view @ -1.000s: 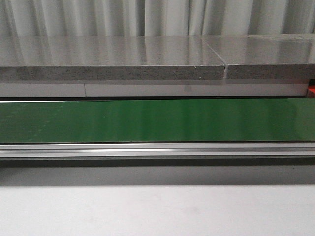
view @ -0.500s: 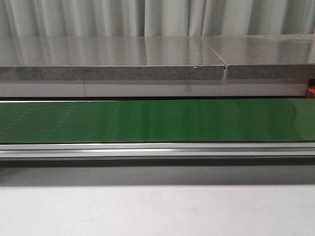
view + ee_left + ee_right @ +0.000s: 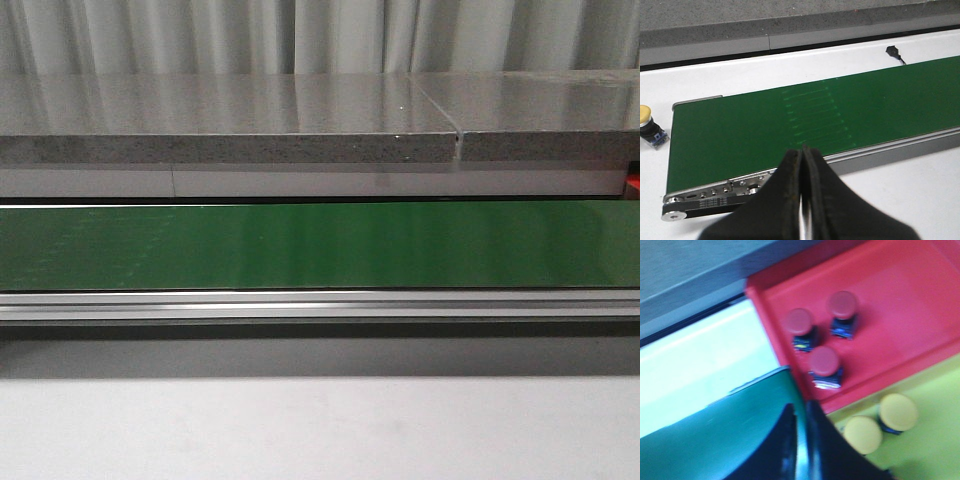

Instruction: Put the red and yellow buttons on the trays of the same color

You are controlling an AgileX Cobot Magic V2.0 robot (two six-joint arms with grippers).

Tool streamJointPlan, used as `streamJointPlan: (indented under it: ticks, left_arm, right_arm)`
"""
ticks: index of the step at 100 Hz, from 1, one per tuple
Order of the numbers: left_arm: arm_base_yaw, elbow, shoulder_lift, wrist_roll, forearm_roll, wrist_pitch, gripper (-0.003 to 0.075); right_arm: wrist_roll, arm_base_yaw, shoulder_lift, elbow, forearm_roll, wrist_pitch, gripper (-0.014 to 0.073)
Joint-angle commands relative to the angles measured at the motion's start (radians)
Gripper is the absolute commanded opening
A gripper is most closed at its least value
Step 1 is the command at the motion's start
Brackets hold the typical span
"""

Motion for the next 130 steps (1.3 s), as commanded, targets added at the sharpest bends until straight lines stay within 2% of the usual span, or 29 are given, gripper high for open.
streamJointPlan:
  ticks: [1, 17, 38, 60, 91, 130]
  left_arm:
    - [-0.007, -0.027, 0.008, -0.001, -0.023, -0.066, -0.0021]
    - [-0.007, -0.027, 0.008, -0.001, -0.023, -0.066, -0.0021]
    - [-0.007, -0.027, 0.008, -0.001, -0.023, -0.066, -0.0021]
    - [-0.007, -0.027, 0.008, -0.001, -0.023, -0.066, -0.0021]
    - [-0.007, -0.027, 0.008, -0.001, -0.03, -0.07, -0.0021]
    - [-0.007, -0.027, 0.008, -0.001, -0.03, -0.077, -0.0021]
  right_arm:
    - [-0.018, 0.049, -0.068, -0.021, 0.0, -0.032, -0.0061]
    - [-0.024, 0.129, -0.127, -0.021, -0.002, -0.008, -0.0067]
    - [-0.099, 0.264, -0.2, -0.019, -0.002, 0.015, -0.0067]
    - [-0.11, 0.384, -0.31, 0.061, -0.002, 0.002, -0.0067]
    - [-0.126, 0.406, -0.546, 0.294, -0.003, -0.126, -0.0067]
    - [-0.126, 0.406, -0.841, 0.499, -0.003, -0.106, -0.0067]
